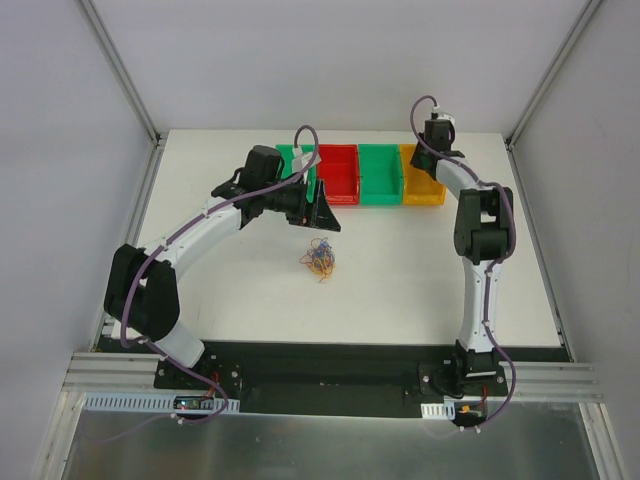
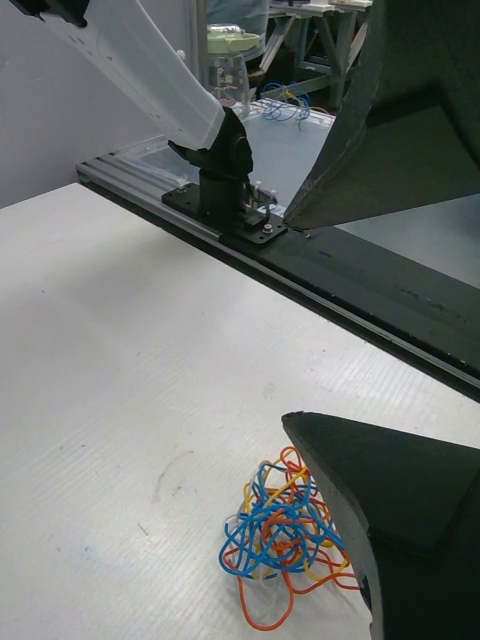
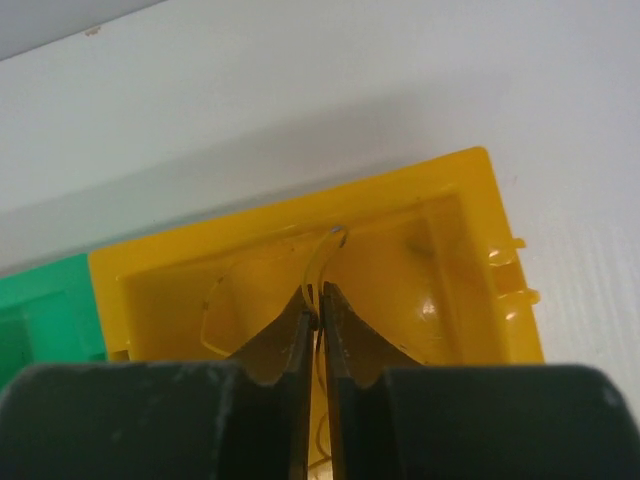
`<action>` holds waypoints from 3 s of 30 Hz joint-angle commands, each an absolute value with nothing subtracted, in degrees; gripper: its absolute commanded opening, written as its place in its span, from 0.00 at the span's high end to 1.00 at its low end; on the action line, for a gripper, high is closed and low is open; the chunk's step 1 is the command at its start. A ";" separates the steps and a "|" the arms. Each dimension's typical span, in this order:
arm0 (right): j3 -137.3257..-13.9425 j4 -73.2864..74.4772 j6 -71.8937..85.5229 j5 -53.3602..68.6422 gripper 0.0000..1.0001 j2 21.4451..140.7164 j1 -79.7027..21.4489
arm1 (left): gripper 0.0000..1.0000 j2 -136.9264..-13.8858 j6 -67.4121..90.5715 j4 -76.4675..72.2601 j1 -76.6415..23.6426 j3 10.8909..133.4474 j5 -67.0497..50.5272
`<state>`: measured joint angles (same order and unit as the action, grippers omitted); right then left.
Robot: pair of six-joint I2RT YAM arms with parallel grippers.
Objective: Untangle the cables
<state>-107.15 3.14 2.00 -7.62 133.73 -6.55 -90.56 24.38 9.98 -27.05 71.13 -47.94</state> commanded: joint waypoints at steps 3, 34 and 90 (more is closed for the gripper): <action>-112.58 9.04 4.92 -7.47 0.69 133.33 -6.77 | 0.27 -90.09 22.68 9.84 -27.33 72.69 -49.04; -46.16 -9.91 14.23 7.91 0.39 81.21 -37.15 | 0.44 -96.06 24.87 18.19 -26.10 75.24 -36.13; -30.24 12.11 24.61 -47.00 1.00 56.19 -60.65 | 1.00 -100.74 28.22 13.53 -21.89 72.25 -37.89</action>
<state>-33.30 4.78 23.64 -37.06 64.66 -61.25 -108.07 30.46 12.62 -24.93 71.81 -41.23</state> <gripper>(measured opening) 0.009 0.006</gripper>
